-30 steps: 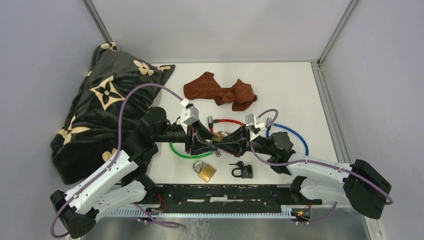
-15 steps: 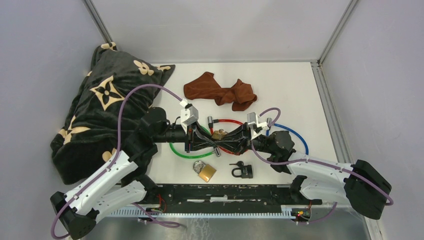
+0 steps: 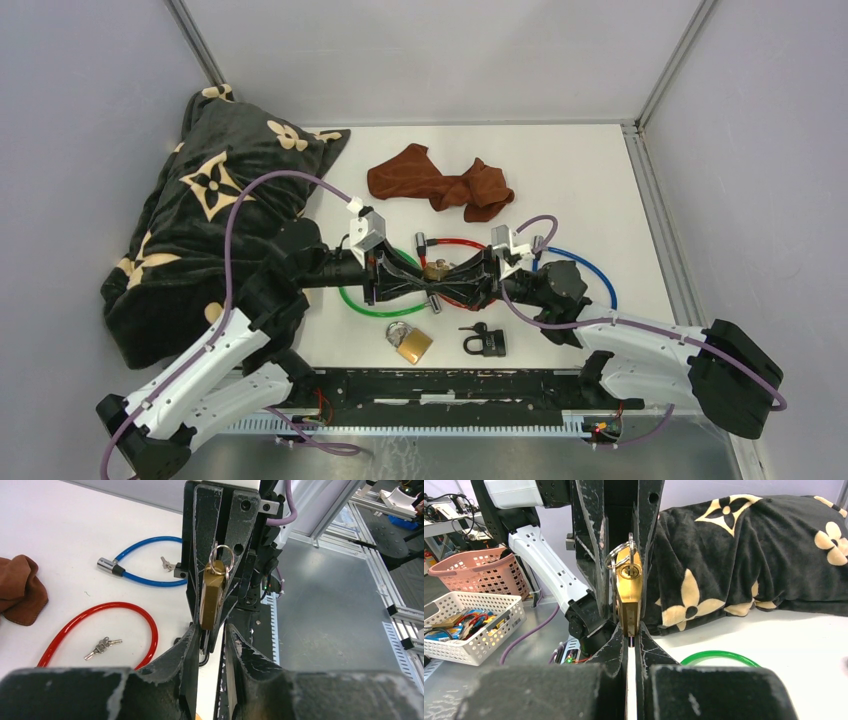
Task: Lock with the key
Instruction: Lock the lock.
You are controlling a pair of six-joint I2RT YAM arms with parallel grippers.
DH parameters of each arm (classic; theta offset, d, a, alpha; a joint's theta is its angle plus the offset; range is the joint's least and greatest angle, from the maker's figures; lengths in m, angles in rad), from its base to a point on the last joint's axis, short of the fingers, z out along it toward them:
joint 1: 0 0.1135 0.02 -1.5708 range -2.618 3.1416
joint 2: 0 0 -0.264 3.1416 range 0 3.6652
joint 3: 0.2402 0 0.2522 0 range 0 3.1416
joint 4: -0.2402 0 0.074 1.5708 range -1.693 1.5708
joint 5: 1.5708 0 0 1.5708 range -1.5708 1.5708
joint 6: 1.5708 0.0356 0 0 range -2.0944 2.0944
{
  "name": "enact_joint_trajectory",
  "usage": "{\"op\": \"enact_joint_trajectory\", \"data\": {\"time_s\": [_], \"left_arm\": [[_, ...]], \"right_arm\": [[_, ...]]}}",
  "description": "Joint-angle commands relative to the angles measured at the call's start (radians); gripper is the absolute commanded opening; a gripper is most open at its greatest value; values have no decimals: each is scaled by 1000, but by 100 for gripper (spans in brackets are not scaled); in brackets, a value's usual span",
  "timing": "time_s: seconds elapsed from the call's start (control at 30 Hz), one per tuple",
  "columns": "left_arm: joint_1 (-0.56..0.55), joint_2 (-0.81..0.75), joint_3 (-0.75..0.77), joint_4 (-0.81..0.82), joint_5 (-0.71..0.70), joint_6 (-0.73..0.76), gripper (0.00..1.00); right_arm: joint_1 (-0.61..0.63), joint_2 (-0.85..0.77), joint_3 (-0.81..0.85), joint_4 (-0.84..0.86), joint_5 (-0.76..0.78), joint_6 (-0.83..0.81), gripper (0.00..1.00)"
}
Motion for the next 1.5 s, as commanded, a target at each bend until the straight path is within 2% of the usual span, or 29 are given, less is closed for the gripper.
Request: {"op": "enact_joint_trajectory", "data": {"time_s": [0.0, 0.1, 0.13, 0.23, 0.3, 0.37, 0.47, 0.57, 0.63, 0.77, 0.83, 1.27, 1.33, 1.47], "left_arm": [[4, 3, -22, 22, -19, -20, 30], [4, 14, -29, 54, -25, -40, 30], [4, 16, -30, 68, -28, -48, 27], [4, 13, -34, 77, -82, -67, 10], [3, 12, -37, 78, -93, -71, 5], [4, 14, -48, 80, -69, -74, 6], [4, 12, -67, 79, -32, -81, 24], [4, 14, -71, 77, -25, -82, 31], [3, 19, -69, 80, -19, -81, 29], [4, 29, -71, 83, 14, -81, 17], [3, 35, -74, 85, 26, -81, 3], [3, 16, -62, 117, 25, -45, 2], [3, 12, -51, 117, 21, -30, 2], [4, -1, -25, 113, 16, 34, 2]], "right_arm": [[0, -20, 65, 47, -15, -11, 0], [0, -17, 70, 44, -15, -9, 0], [0, -17, 71, 44, -14, -8, 0], [2, -19, 74, 40, -18, -8, 0], [2, -20, 74, 39, -18, -7, 0], [1, -19, 77, 40, -17, -9, 0], [1, -15, 86, 44, -18, -9, 0], [2, -11, 93, 44, -21, -10, 0], [1, -9, 95, 47, -21, -8, 0], [2, -7, 97, 53, -22, -5, 0], [3, -6, 98, 55, -22, -5, 0], [5, 4, 107, 14, -37, -17, 0], [5, 1, 114, -20, -35, -32, 7], [5, -13, 120, -79, -42, -63, 32]]}}
